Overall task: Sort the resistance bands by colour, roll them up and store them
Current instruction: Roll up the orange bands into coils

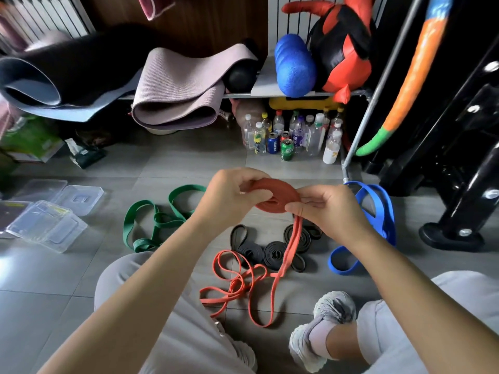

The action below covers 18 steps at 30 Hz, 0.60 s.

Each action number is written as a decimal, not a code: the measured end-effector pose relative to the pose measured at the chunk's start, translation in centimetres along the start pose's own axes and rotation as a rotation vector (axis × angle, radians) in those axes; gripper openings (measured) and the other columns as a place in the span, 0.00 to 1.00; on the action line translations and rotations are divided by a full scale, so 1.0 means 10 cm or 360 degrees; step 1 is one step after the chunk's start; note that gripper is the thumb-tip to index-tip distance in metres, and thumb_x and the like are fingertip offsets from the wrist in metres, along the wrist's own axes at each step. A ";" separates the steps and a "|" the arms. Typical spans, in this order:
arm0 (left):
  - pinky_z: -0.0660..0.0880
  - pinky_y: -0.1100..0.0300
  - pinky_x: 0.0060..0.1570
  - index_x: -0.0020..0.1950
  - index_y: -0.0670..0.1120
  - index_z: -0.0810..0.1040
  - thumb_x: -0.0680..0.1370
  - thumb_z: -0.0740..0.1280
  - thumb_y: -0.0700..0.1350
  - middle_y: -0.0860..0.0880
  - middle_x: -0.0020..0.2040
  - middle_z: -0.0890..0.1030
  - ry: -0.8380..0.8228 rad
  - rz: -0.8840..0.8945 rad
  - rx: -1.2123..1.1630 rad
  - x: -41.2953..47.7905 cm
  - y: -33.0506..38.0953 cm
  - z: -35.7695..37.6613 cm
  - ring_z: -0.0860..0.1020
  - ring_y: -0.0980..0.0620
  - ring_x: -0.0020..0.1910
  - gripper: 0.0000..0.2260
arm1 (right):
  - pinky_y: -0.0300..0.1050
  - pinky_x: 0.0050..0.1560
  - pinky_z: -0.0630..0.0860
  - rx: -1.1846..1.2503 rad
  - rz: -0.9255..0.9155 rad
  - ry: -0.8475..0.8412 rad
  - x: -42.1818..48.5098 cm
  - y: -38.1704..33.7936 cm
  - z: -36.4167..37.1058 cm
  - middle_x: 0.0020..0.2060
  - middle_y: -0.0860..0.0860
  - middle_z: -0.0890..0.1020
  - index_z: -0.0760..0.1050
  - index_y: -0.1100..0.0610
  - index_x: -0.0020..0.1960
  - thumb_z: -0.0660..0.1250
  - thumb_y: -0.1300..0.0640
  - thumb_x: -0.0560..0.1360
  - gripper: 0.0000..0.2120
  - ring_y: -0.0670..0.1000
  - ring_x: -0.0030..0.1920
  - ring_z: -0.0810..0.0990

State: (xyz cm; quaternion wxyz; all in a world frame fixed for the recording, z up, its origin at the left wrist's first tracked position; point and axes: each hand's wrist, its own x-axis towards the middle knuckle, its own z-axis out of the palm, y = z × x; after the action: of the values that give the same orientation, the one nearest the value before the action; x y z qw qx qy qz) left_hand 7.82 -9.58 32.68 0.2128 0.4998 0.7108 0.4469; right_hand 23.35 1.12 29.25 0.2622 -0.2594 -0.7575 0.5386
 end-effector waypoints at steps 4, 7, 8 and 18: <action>0.79 0.52 0.49 0.48 0.46 0.80 0.73 0.68 0.32 0.43 0.45 0.83 0.0145 -0.0160 -0.0693 -0.04 -0.08 0.06 0.82 0.45 0.45 0.10 | 0.32 0.45 0.77 0.0153 0.0030 0.0085 0.00 0.00 0.01 0.32 0.38 0.83 0.80 0.46 0.40 0.74 0.64 0.67 0.12 0.39 0.37 0.82; 0.79 0.58 0.46 0.52 0.41 0.79 0.72 0.66 0.37 0.45 0.44 0.84 0.0081 -0.0330 -0.1347 -0.11 -0.09 0.16 0.82 0.49 0.44 0.09 | 0.33 0.47 0.77 0.0226 -0.0037 0.0106 0.01 -0.04 0.07 0.34 0.39 0.84 0.80 0.47 0.41 0.73 0.63 0.67 0.11 0.40 0.40 0.82; 0.79 0.58 0.47 0.53 0.40 0.78 0.71 0.66 0.39 0.45 0.45 0.84 0.0071 -0.0373 -0.1514 -0.13 -0.10 0.19 0.82 0.49 0.45 0.11 | 0.32 0.47 0.76 0.0254 -0.0063 0.0117 0.01 -0.04 0.09 0.35 0.39 0.84 0.80 0.47 0.41 0.73 0.63 0.68 0.11 0.39 0.40 0.82; 0.74 0.59 0.54 0.63 0.52 0.74 0.74 0.70 0.44 0.52 0.58 0.77 -0.0198 0.0138 0.0635 -0.03 0.02 0.06 0.76 0.54 0.54 0.18 | 0.48 0.49 0.80 -0.0371 -0.0055 -0.0061 0.01 0.04 0.05 0.39 0.47 0.86 0.83 0.51 0.45 0.73 0.60 0.70 0.06 0.46 0.41 0.84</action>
State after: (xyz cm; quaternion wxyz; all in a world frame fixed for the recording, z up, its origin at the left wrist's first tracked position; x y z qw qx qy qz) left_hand 8.48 -9.52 32.44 0.1337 0.5887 0.7485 0.2745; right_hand 22.92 0.95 28.78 0.2251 -0.2648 -0.8241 0.4472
